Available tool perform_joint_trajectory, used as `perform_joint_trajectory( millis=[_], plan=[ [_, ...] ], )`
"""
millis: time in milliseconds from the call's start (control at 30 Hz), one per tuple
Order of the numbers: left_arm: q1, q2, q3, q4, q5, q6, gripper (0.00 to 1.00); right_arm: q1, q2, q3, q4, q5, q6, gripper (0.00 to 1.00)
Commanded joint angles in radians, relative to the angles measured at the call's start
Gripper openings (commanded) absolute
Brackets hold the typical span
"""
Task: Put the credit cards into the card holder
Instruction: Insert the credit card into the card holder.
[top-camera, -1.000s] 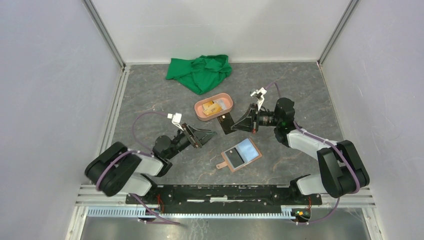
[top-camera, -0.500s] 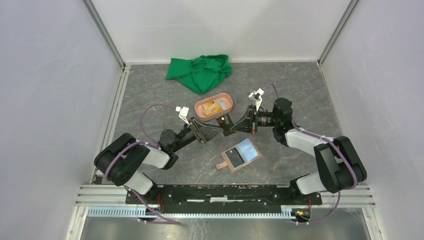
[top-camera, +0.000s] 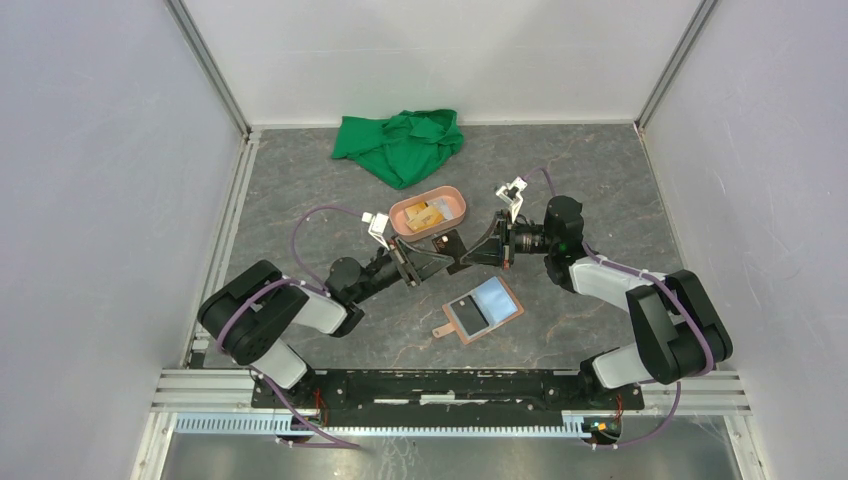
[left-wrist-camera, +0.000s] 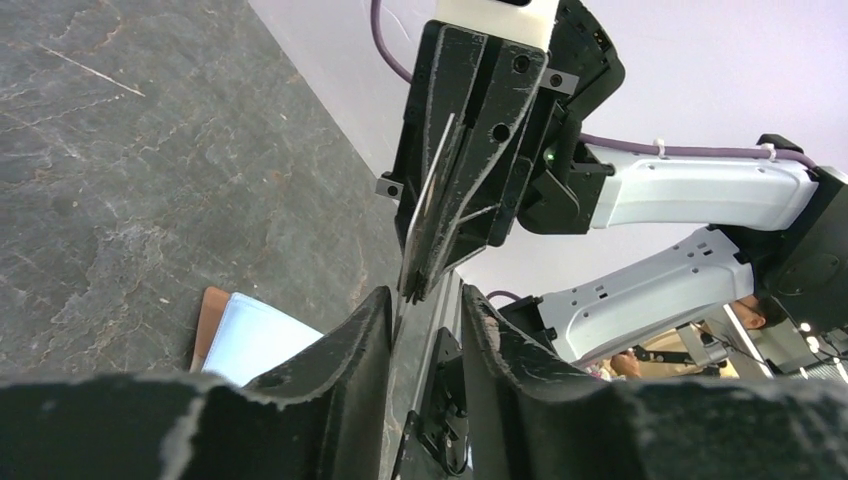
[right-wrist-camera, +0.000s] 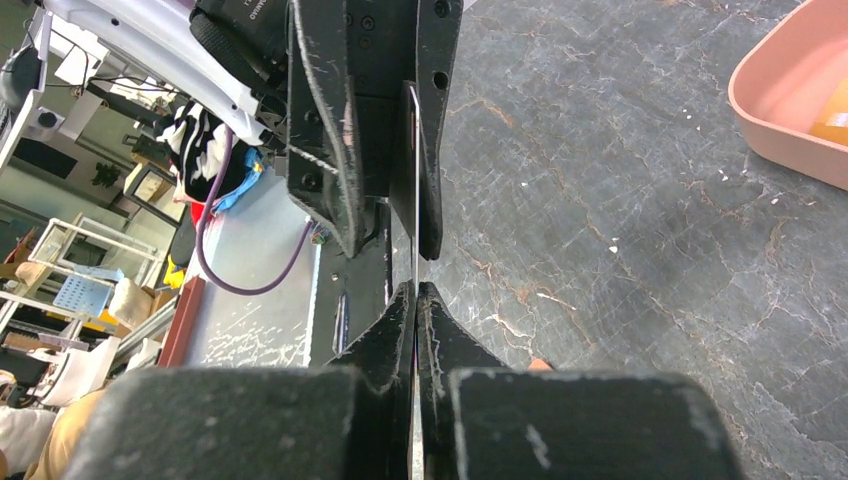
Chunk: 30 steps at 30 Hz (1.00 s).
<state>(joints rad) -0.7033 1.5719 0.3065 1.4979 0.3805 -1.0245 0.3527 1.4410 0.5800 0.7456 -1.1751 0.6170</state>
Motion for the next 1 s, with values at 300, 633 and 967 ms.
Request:
perform_joint_trajectory(
  millis=[300,633,967],
  plan=[
    [-0.005,0.012,0.019,0.239,-0.081,0.022,0.02,0.004,-0.001,0.018,0.043,-0.017,-0.005,0.0],
    [0.003,-0.003,-0.036,0.239,-0.051,0.022,0.02,-0.011,-0.036,0.22,-0.603,-0.027,-0.598,0.42],
    [0.003,-0.002,-0.116,0.211,0.016,-0.056,0.02,-0.105,-0.139,0.319,-0.983,0.219,-1.023,0.49]
  ],
)
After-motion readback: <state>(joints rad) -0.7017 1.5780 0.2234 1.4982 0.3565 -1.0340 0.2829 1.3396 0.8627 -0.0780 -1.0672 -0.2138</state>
